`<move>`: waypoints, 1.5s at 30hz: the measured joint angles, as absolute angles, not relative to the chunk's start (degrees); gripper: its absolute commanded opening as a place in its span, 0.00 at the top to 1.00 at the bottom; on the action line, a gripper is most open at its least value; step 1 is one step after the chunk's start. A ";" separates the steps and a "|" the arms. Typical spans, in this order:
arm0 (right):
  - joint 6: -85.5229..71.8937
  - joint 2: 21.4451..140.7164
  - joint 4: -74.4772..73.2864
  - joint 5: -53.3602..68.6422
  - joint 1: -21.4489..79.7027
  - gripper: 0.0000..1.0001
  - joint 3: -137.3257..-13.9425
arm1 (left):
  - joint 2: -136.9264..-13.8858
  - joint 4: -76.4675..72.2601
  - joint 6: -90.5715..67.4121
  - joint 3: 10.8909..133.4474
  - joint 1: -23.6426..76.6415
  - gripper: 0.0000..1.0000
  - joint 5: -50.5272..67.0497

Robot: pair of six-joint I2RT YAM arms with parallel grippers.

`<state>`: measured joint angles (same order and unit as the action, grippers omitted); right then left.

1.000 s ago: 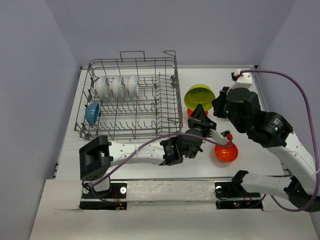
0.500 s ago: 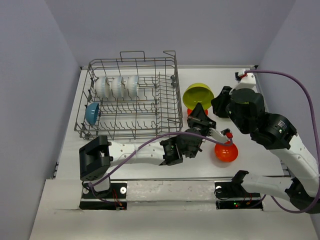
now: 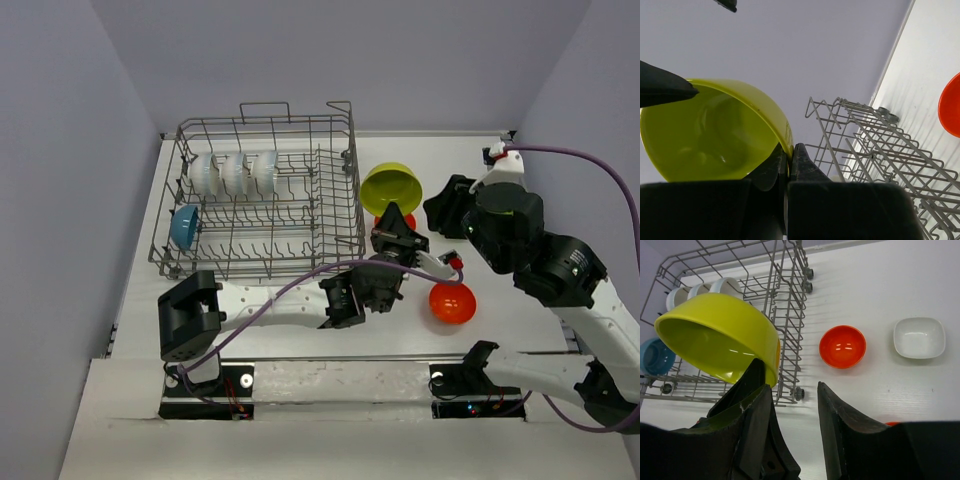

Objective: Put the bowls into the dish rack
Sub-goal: Pass from the right arm to the left, then place the upside down bowl on the dish rack.

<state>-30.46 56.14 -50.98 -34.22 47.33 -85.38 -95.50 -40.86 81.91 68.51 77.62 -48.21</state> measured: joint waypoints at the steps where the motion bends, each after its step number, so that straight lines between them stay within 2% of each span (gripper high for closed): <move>1: -30.46 55.77 -50.96 -33.85 47.33 0.52 -85.38 | -95.50 -40.86 81.91 68.51 77.60 1.00 -48.25; 14: -30.46 51.64 -50.94 -31.46 47.33 0.48 -87.22 | -95.09 -35.68 76.77 71.94 75.02 1.00 -47.20; 26: -31.53 45.30 -50.33 -36.69 47.33 0.47 -87.37 | -85.19 -20.14 58.67 79.22 67.48 1.00 -38.52; 35: -31.75 48.51 -48.05 -37.10 47.33 0.46 -85.01 | -81.62 -7.25 38.92 89.65 54.24 1.00 -22.24; 45: -31.46 57.08 -43.57 -32.62 47.33 0.45 -81.52 | -83.81 0.78 14.83 98.87 33.63 1.00 8.49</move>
